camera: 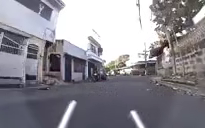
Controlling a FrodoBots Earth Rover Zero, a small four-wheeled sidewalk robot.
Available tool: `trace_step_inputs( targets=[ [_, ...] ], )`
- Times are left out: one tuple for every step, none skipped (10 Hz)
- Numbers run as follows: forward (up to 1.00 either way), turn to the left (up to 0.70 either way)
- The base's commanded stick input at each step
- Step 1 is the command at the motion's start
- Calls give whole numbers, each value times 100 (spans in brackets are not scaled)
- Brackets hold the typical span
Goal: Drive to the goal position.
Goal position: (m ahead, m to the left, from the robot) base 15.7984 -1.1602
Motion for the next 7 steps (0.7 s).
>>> trace_step_inputs(
  targets=[
    [100, -40],
    [100, -40],
    [100, -40],
    [100, -40],
    [100, -40],
    [100, -40],
    [100, -40]
  ],
)
